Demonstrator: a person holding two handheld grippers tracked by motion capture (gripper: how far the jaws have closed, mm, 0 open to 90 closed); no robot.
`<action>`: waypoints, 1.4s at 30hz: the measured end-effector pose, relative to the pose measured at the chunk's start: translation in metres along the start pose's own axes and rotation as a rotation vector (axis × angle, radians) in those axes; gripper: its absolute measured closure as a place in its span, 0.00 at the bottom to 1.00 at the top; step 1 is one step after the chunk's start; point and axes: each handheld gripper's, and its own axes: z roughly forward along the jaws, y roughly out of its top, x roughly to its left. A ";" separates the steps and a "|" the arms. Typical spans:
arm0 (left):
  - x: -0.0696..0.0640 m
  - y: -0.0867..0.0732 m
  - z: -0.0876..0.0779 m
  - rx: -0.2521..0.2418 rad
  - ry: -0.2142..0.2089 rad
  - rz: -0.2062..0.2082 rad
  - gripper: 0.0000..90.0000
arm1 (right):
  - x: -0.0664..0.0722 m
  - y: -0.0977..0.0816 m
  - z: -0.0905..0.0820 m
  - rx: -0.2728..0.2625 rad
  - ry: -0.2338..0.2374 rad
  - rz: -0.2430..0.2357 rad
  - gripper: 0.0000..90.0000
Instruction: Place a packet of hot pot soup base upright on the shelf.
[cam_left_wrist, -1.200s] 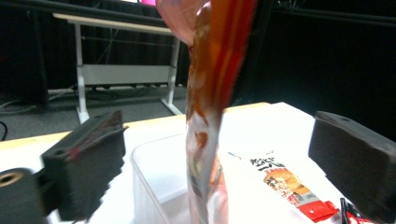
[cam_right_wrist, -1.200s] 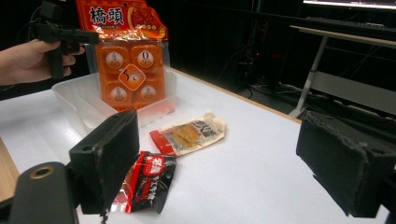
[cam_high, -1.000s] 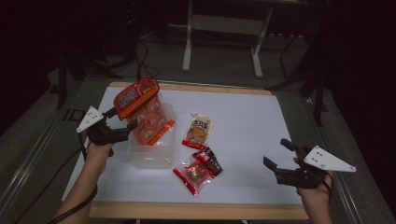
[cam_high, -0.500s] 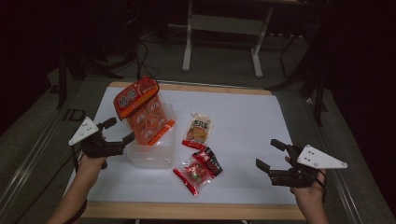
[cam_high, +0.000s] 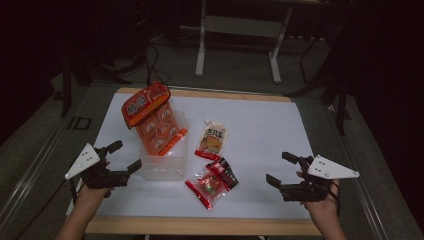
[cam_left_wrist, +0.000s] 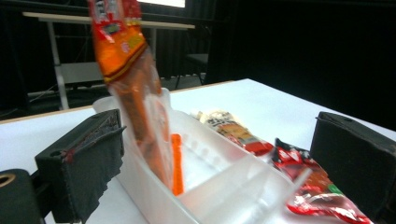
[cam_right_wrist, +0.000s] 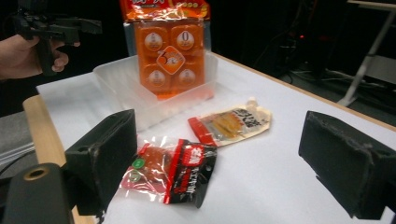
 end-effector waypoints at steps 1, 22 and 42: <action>-0.006 0.000 -0.003 -0.001 -0.021 0.009 0.04 | 0.002 0.000 0.002 0.001 -0.002 -0.004 0.12; -0.071 0.010 0.007 0.037 -0.172 0.067 0.04 | 0.007 -0.008 0.031 0.048 0.037 -0.038 0.14; -0.094 -0.015 0.032 0.124 -0.210 0.058 0.03 | 0.011 -0.029 0.079 0.136 0.122 -0.035 0.26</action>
